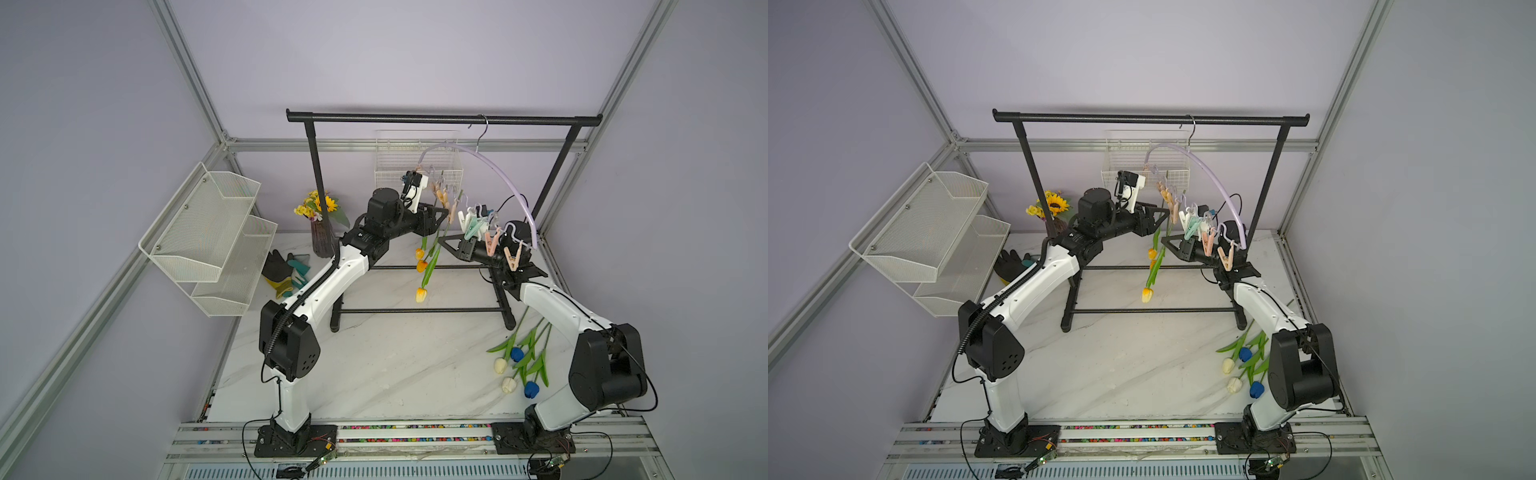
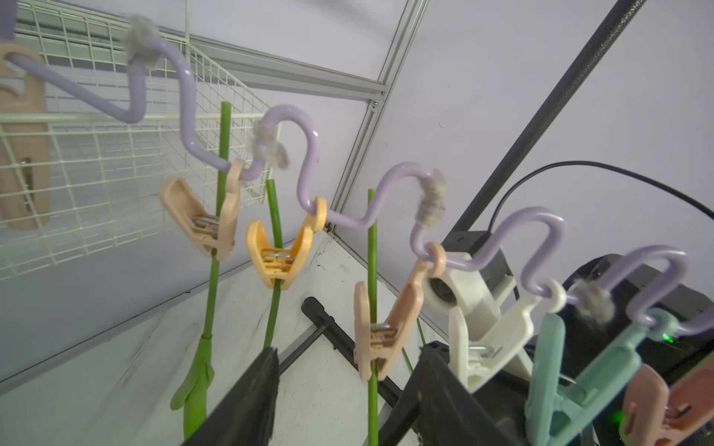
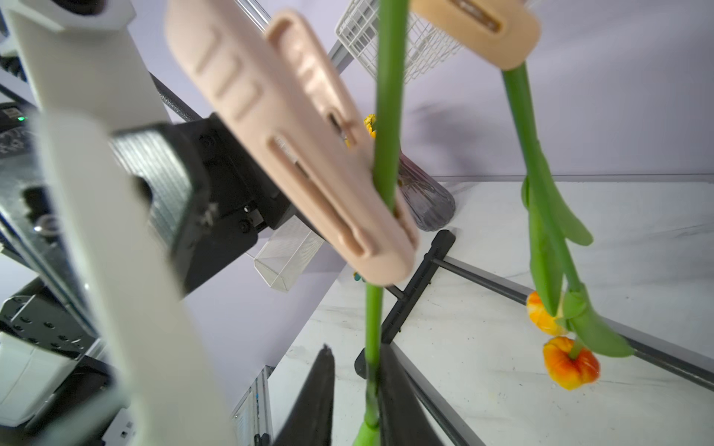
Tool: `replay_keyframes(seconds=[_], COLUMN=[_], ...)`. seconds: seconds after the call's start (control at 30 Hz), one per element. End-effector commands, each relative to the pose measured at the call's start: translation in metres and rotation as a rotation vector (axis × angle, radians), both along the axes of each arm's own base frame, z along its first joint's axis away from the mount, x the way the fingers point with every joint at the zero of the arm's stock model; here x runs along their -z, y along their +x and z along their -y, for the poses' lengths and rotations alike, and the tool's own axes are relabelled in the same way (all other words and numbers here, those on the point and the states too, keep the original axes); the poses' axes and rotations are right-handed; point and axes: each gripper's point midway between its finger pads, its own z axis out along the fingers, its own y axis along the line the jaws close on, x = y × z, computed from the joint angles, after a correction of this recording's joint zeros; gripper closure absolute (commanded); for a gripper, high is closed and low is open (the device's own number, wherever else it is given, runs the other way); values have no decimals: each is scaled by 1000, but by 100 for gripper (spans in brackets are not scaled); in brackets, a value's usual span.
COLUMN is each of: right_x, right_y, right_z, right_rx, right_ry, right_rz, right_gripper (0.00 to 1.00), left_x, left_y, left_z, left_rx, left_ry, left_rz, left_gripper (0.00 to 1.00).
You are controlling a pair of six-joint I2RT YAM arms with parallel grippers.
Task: Dry the flowers on a clothes hanger
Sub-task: Clamp the flower onto the hanger.
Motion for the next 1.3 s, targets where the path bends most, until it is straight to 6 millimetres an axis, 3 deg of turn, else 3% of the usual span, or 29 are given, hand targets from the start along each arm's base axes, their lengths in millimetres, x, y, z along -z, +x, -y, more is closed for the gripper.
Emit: replay_keyframes(seconds=[0.0,0.27,0.53,0.77,0.97,1.27], right_x=[7,16,27,47,68,126], right_y=[-6,-9,-11,-16,-28,-52], right_z=[6,18,30,41,55,82], right_rx=[47,121,187,233,289,429], right_ry=[-58,-144,-233,-303,-352,-387], right_rz=[17,30,41,2,-62,-244], right_gripper=[74,57,55,44,43,36], left_x=[-50,-55,-52,-41,-23,26], left_y=[-13,-20,-19,-20,-25,-39], left_z=[-24,-40,-55,-67,-78,-92], left_rx=[-48,-86,-118,-159,-200,-227], left_ry=[-50,-44,-71,-49,8,79], left_rz=[116,122,96,81,56,-37], left_gripper=[41,41,41,39,37,35])
